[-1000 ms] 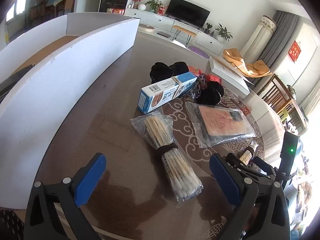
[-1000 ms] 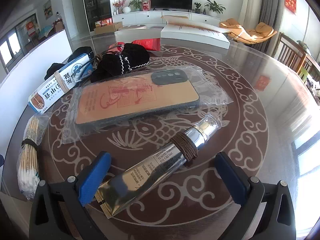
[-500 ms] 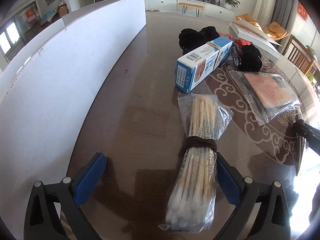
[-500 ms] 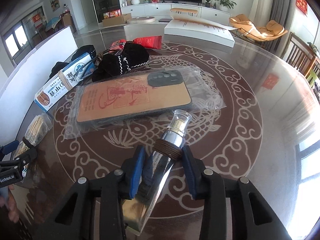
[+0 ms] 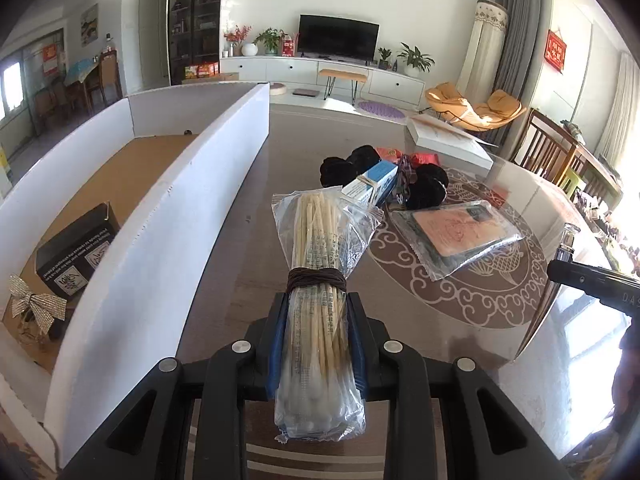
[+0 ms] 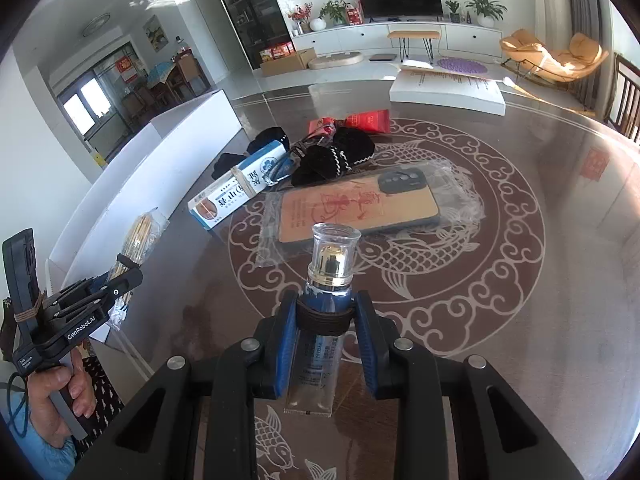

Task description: Organize objects

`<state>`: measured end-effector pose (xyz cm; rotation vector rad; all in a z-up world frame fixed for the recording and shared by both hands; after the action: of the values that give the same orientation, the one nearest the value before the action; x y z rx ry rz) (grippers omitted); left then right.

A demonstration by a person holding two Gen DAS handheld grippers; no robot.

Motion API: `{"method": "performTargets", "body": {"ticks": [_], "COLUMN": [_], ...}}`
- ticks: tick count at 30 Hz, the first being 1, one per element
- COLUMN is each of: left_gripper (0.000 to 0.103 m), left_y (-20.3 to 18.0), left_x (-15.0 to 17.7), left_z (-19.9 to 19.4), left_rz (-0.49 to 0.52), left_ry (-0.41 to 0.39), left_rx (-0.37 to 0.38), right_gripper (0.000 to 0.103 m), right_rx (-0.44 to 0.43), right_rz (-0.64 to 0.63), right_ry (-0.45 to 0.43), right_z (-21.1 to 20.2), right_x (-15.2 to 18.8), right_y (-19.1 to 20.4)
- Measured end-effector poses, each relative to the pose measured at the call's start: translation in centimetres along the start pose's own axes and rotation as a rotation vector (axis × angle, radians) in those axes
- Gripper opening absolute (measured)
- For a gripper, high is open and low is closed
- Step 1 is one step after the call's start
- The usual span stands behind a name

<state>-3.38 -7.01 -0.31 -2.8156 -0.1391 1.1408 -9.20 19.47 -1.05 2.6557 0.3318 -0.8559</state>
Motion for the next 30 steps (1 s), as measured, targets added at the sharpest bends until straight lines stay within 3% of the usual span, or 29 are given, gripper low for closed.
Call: {"method": "performTargets", "body": {"ticks": [6,11,16,19,21,23,27,30], "left_gripper": [0.028,0.028,0.028,0.035,0.069,0.080,0.081,0.081], "left_y": [7.7,16.6,22.6,24.4,25.0,25.0,24.1,21.6], "left_x": [-4.0,-5.4,-4.8,-4.2,-3.7,-3.3,-2.4,-2.2], "left_z": [-6.0,-6.3,-5.0,-2.8,-1.8,-2.0,-3.1,-4.3], "left_rz": [-0.116,-0.209,-0.256,-0.274,-0.283,-0.267,-0.262,-0.262], "left_ry": [-0.118,-0.101,-0.034,0.054,0.098,0.081,0.022,-0.045], "left_rx": [-0.064,-0.200,-0.298,-0.324,-0.357,-0.399,-0.400,-0.367], "right_gripper": [0.029,0.029,0.029,0.030,0.036,0.047,0.080,0.088], "right_rx": [-0.174,-0.368,-0.498,-0.452,-0.413,-0.374,-0.355,-0.284], "right_rz": [-0.116,-0.207,-0.270,-0.311,-0.310,-0.271,-0.200,-0.187], "right_ry": [-0.110,-0.153,-0.042,0.050,0.141,0.164,0.047,-0.116], "right_z": [-2.1,-2.1,1.9,6.8,10.7,12.8,11.5,8.3], "right_x": [-4.8,-8.4,-9.3,-8.6,-7.8,-7.2,-6.8,-6.4], "right_y": [10.3,21.3,30.7,34.5,35.5,35.3,32.3,28.4]}}
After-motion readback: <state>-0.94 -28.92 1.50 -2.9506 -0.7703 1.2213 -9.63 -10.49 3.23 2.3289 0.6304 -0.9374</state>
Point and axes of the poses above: each gripper's, at about its wrist camera, not at the fingertips, and z roughly the way its jaws point, y to its left, x to its underside, the point moved 3 cm from there along z, roughly the way its jaws point, and after that the axes turned 1 degree about -z, right-handed, at the moved point
